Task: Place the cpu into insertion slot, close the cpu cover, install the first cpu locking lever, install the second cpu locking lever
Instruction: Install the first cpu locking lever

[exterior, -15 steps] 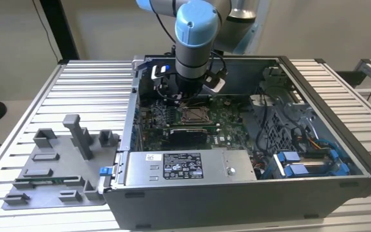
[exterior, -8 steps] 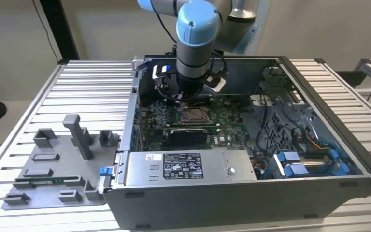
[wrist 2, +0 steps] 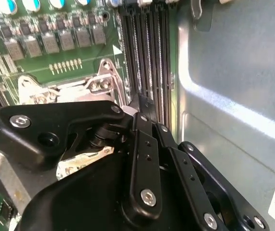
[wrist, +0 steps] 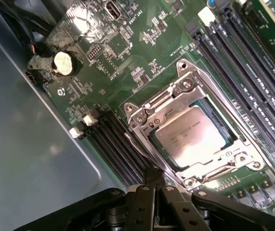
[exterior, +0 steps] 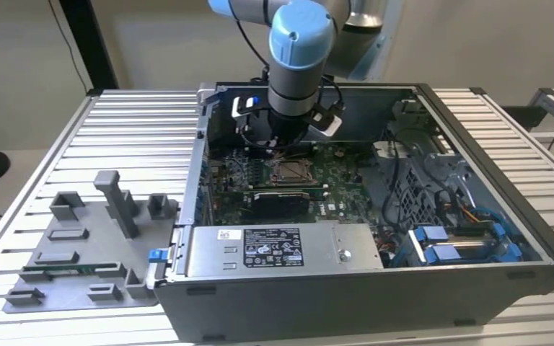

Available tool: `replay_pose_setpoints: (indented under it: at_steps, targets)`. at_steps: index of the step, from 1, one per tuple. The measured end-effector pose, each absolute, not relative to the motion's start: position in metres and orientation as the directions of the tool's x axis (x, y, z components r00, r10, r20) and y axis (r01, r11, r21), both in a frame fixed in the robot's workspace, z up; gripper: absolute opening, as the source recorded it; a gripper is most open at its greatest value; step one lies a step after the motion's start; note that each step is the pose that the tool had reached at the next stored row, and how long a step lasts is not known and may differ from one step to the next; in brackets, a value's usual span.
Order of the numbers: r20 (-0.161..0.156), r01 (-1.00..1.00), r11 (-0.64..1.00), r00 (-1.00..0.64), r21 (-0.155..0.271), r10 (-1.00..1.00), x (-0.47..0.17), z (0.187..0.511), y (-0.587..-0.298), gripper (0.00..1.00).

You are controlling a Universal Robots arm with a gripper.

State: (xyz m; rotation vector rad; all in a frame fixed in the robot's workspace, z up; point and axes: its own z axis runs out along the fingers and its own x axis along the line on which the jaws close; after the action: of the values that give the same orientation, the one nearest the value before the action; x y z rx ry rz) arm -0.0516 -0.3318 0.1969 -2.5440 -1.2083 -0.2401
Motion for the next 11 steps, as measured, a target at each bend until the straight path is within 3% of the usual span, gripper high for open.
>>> replay_pose_setpoints:
  at_steps: [11]
  targets:
    - [0.288,0.777,-0.592,0.629,-0.213,0.722,-0.0508,0.2025,-0.3321,0.0]
